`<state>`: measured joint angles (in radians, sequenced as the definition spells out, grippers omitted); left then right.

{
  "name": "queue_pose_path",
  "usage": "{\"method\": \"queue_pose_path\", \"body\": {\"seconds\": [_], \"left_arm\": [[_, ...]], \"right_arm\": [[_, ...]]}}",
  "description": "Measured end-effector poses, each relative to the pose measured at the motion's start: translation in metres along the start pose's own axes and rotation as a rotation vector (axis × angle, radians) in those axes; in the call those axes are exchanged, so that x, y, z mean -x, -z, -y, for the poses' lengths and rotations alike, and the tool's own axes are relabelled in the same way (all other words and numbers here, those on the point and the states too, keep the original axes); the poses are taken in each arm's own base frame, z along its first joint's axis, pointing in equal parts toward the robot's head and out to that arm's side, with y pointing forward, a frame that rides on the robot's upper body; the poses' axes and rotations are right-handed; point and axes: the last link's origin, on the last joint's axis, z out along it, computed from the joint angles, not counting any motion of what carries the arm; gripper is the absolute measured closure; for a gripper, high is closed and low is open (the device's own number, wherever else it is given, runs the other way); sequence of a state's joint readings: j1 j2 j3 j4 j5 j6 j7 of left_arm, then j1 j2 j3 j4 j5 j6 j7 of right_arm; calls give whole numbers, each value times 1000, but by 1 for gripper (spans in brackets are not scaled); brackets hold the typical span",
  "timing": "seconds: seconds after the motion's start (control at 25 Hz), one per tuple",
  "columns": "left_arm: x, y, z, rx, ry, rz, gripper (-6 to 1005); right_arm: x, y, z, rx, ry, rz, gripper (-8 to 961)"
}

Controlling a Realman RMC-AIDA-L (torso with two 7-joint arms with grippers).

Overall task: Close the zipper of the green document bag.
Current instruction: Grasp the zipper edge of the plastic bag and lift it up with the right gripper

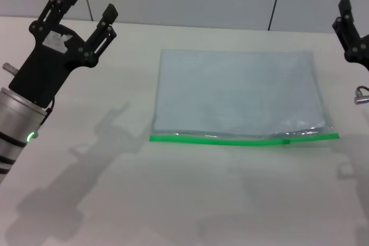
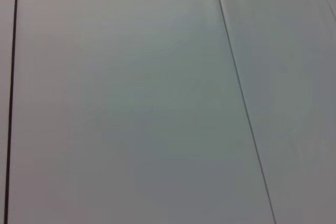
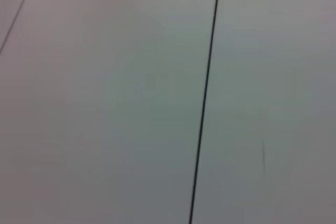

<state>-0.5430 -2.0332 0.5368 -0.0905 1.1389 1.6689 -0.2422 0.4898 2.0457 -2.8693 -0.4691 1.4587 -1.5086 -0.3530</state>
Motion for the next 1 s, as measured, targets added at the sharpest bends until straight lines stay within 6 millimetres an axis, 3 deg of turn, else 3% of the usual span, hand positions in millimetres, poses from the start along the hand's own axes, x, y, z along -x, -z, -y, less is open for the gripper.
{"method": "queue_pose_path", "body": {"seconds": [0.32, 0.64, 1.0], "left_arm": [[2, 0, 1, -7, -2, 13, 267], [1, 1, 5, -21, -8, 11, 273], [0, 3, 8, -38, -12, 9, 280]], "right_arm": [[-6, 7, 7, -1, 78, -31, 103], [-28, 34, 20, 17, 475, -168, 104], [-56, 57, 17, 168, 870, -345, 104]]}}
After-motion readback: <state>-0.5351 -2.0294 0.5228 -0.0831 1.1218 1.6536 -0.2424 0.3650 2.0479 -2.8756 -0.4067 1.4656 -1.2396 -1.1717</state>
